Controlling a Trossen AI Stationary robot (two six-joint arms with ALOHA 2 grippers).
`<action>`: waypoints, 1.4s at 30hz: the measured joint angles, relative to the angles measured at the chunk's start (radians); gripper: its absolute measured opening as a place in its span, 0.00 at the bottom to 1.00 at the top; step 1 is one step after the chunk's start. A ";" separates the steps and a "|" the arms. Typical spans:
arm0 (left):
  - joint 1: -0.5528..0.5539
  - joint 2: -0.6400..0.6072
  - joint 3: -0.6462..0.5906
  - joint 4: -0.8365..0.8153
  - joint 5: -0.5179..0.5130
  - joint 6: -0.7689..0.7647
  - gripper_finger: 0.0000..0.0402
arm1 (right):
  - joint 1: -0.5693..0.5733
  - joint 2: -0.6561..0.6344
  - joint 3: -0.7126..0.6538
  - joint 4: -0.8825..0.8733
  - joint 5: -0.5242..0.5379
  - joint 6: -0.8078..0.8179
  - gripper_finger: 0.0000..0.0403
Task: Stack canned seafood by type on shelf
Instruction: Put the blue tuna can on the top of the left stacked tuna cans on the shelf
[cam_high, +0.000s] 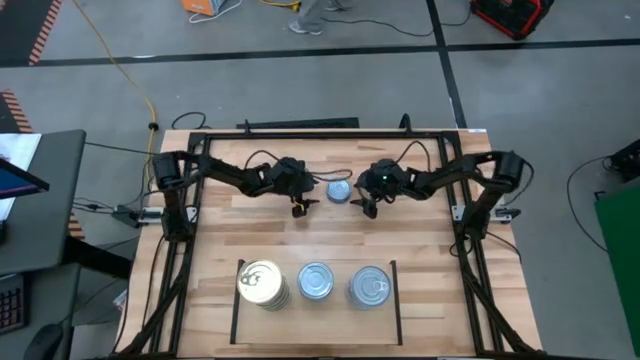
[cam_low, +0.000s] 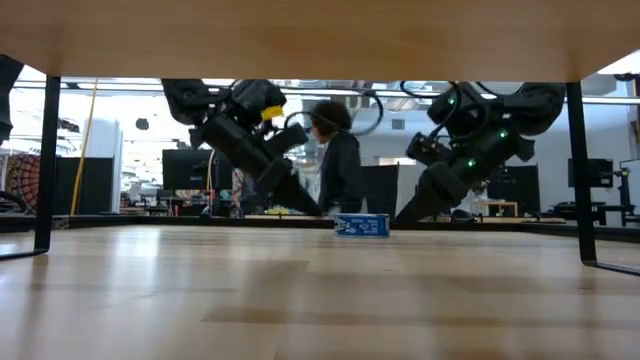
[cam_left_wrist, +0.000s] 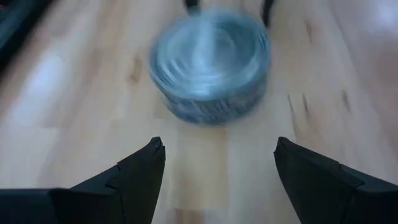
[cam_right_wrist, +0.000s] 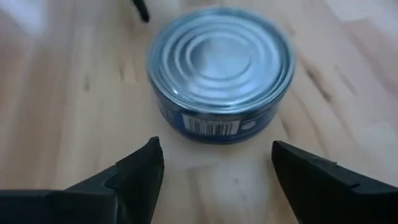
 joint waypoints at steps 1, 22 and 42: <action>-0.005 0.021 0.000 0.005 0.000 0.019 0.72 | 0.004 0.023 0.010 0.002 0.000 -0.003 0.81; -0.037 0.094 0.030 0.034 -0.039 -0.037 0.72 | 0.080 0.089 0.244 0.071 -0.016 -0.023 0.81; -0.047 0.051 0.029 -0.035 -0.031 -0.034 0.72 | 0.105 0.050 0.266 0.028 -0.021 -0.038 0.81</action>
